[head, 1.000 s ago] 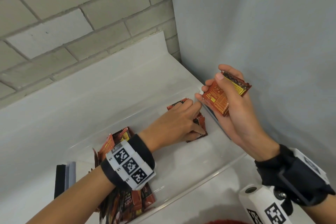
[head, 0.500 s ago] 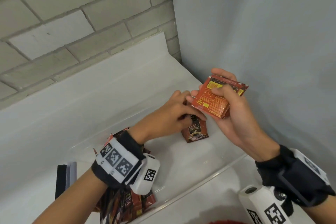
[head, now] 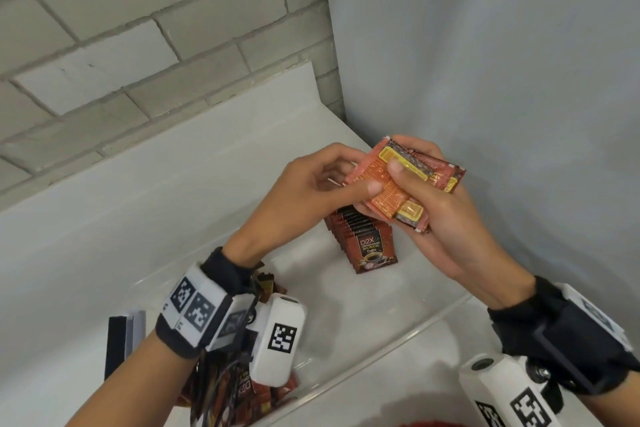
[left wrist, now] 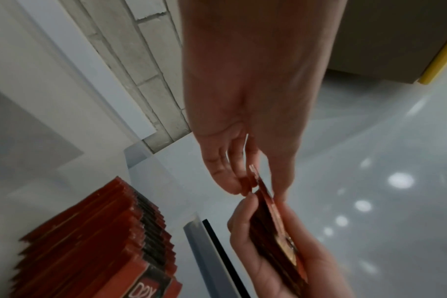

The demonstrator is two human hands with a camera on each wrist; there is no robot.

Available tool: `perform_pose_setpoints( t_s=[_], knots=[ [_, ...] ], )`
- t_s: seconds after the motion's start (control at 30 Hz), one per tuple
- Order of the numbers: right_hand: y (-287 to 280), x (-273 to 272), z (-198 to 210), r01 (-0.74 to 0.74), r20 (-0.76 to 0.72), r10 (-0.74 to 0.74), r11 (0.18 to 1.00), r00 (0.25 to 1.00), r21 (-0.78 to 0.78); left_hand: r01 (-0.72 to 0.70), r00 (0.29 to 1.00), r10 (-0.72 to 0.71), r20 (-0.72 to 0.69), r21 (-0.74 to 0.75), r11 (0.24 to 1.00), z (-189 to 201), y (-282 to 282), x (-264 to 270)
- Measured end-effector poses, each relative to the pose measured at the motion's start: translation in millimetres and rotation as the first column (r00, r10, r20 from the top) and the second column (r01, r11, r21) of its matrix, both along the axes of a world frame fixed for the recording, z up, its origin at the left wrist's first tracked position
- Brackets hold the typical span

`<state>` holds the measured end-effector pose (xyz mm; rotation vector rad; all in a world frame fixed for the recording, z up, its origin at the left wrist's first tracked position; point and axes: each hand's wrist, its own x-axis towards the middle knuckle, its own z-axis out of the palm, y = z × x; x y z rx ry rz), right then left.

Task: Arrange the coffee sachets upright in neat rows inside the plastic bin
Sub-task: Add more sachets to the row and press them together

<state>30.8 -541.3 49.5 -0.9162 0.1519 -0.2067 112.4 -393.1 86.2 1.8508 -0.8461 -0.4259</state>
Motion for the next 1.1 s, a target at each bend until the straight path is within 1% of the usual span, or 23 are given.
perform_pose_setpoints(
  t_s=[0.1,0.17,0.2,0.27,0.33,0.4,0.5,0.6,0.67,0.73,0.8,0.83,0.9,0.93,1.03,1.1],
  knots=[
    [1.3,0.4,0.8,-0.014,-0.007,0.014,1.0,1.0,0.02,-0.035,0.999,0.034,-0.01,-0.051,0.998,1.3,0.5,-1.6],
    [1.6,1.1,2.0,-0.02,-0.022,0.021,0.999,1.0,0.025,-0.067,0.997,0.072,0.034,-0.131,0.989,1.4,1.8,-2.2],
    [1.9,1.6,2.6,-0.021,-0.037,0.022,1.0,0.999,0.023,-0.074,0.992,0.09,0.084,-0.171,0.982,1.1,2.8,-2.5],
    [2.7,2.4,3.5,-0.022,-0.07,0.024,0.999,0.997,0.035,-0.053,0.962,0.106,0.252,-0.206,0.977,-0.9,5.4,-2.1],
    [2.3,2.6,4.1,-0.022,-0.09,0.028,0.998,0.996,0.061,-0.003,0.907,0.077,0.414,-0.178,0.984,-3.6,7.7,-1.8],
    [1.0,1.8,4.2,-0.047,-0.085,0.054,0.996,0.995,0.08,0.058,0.867,0.011,0.499,-0.123,0.991,-7.3,9.7,-1.3],
    [-0.6,0.5,3.9,-0.072,-0.064,0.078,0.994,0.995,0.085,0.106,0.854,-0.052,0.518,-0.075,0.992,-13.7,12.1,-0.6],
    [-0.9,0.2,1.9,-0.079,-0.064,0.082,0.995,0.995,0.054,0.109,0.855,-0.072,0.514,-0.042,0.993,-14.7,15.0,1.4],
    [-0.9,0.3,-0.2,-0.089,-0.063,0.09,0.996,0.994,0.026,0.115,0.845,-0.107,0.524,0.017,0.993,-11.9,17.2,2.6],
    [-0.8,0.9,-2.0,-0.088,-0.066,0.088,0.996,0.994,0.003,0.126,0.853,-0.157,0.498,0.095,0.987,-7.9,20.6,3.0],
    [-1.3,1.7,-2.6,-0.077,-0.066,0.076,0.997,0.995,-0.011,0.148,0.89,-0.191,0.415,0.135,0.98,-4.6,24.9,2.1],
    [-1.8,2.2,-2.6,-0.071,-0.062,0.07,0.997,0.996,-0.014,0.162,0.911,-0.199,0.362,0.13,0.978,-3.6,27.0,1.8],
    [-2.6,2.4,-2.1,-0.068,-0.052,0.067,0.997,0.996,-0.018,0.176,0.947,-0.191,0.257,0.079,0.981,-3.1,30.0,1.3],
    [-2.7,2.2,-1.8,-0.069,-0.047,0.068,0.997,0.997,-0.019,0.162,0.963,-0.168,0.21,0.044,0.986,-3.0,30.2,0.8],
    [-1.7,1.1,-0.4,-0.075,-0.032,0.074,0.997,0.997,-0.019,0.054,0.996,-0.05,0.072,-0.059,0.997,-1.5,26.6,-2.2],
    [-1.0,1.0,0.3,-0.074,-0.022,0.073,0.997,0.997,-0.02,0.025,1.0,-0.026,-0.016,-0.084,0.996,-0.2,23.2,-4.0]
  ],
)
